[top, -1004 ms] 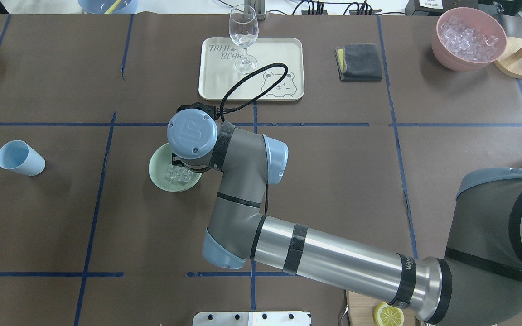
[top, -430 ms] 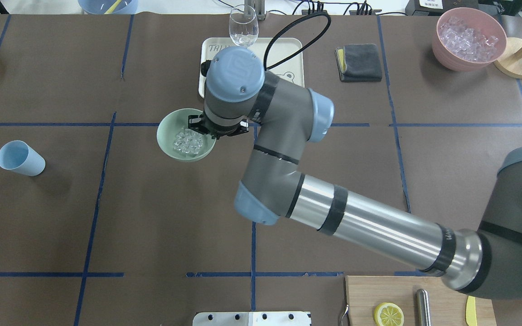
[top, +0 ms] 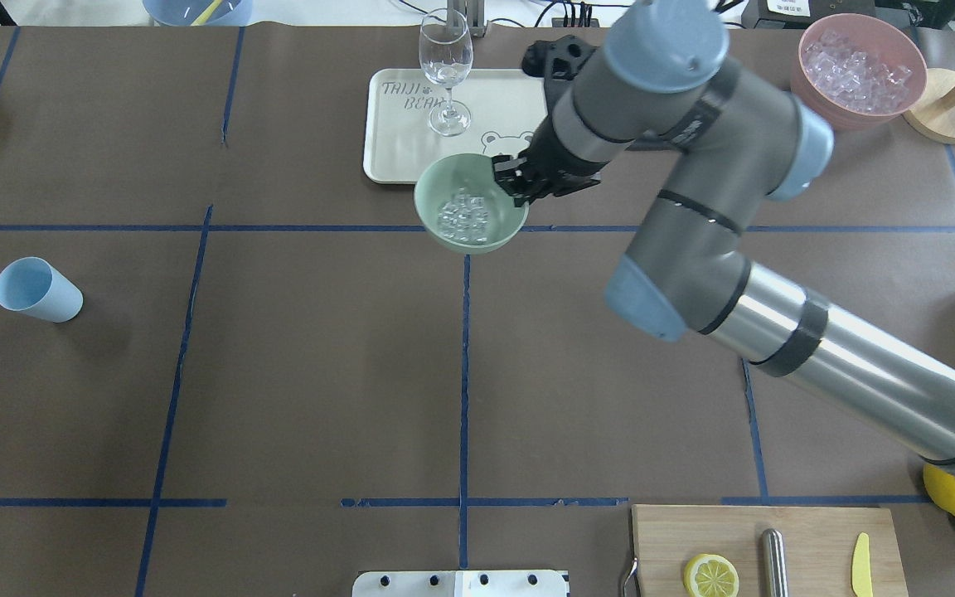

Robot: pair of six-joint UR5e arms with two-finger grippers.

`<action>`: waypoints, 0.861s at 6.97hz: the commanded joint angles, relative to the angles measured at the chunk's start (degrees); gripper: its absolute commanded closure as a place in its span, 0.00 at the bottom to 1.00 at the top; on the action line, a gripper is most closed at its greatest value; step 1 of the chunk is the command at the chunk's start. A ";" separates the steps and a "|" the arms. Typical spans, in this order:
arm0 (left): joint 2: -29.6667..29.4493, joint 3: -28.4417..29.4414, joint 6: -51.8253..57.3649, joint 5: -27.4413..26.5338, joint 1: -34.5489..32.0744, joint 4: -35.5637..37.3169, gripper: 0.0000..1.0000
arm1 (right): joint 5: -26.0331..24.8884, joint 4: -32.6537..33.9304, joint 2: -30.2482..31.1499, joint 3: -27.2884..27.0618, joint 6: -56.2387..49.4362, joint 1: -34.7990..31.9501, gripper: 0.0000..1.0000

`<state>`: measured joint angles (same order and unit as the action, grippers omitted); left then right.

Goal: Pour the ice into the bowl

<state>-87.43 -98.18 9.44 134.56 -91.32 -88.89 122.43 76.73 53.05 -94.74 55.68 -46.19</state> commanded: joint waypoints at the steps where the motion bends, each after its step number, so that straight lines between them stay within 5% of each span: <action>1: 0.06 -0.08 0.14 0.00 0.00 0.03 0.00 | 6.41 -1.13 13.24 -4.39 -16.30 -7.93 1.00; 3: 0.06 -0.08 0.14 0.00 0.00 -0.05 0.00 | 8.08 -5.67 23.62 -4.31 -25.84 -12.33 1.00; 6: 0.06 -0.08 0.14 0.00 0.00 -0.14 0.00 | 8.61 -23.66 38.32 -1.17 -27.99 -13.58 1.00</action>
<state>-87.36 -98.26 9.58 134.56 -91.32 -89.02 130.91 60.62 86.09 -97.78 28.15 -59.51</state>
